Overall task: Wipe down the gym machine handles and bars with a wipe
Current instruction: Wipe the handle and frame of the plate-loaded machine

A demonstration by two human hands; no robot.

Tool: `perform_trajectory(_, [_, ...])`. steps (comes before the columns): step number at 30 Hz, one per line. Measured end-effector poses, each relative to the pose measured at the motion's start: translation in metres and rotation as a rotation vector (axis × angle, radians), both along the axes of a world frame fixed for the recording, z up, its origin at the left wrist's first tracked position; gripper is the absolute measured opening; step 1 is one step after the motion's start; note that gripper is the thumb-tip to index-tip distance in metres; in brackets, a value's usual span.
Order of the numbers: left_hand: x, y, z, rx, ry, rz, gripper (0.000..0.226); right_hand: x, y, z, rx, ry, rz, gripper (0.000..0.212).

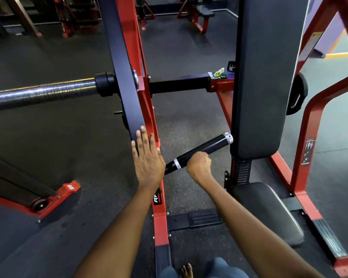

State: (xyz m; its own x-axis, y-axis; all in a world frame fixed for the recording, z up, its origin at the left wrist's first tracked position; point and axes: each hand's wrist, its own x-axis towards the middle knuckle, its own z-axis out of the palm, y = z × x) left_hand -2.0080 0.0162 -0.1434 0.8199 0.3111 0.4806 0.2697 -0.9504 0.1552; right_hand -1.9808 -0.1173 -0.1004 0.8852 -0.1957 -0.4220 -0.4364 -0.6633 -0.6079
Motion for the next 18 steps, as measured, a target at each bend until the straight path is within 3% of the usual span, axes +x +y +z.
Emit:
perform_trajectory(2, [0.0,0.0,0.0,-0.006,-0.006,-0.004,0.051,-0.011,0.013,-0.002,-0.046,0.007,0.098,0.03])
perform_trajectory(7, [-0.001,0.0,0.001,-0.019,-0.008,-0.002,0.05,-0.057,0.051,0.009,-0.16,-0.067,0.63,0.029])
perform_trajectory(10, [-0.002,0.001,0.002,-0.015,-0.009,-0.013,0.051,-0.038,0.028,0.018,-0.135,-0.143,0.462,0.023])
perform_trajectory(13, [-0.002,0.002,0.002,-0.007,-0.007,-0.007,0.052,0.007,-0.028,0.037,-0.163,-0.384,0.259,0.023])
perform_trajectory(15, [-0.001,0.002,0.002,-0.009,-0.008,-0.009,0.053,0.039,-0.062,0.042,-0.253,-0.534,0.301,0.027])
perform_trajectory(18, [-0.001,0.002,0.0,0.0,-0.007,-0.009,0.054,0.075,-0.085,0.02,-0.547,-0.472,0.539,0.04])
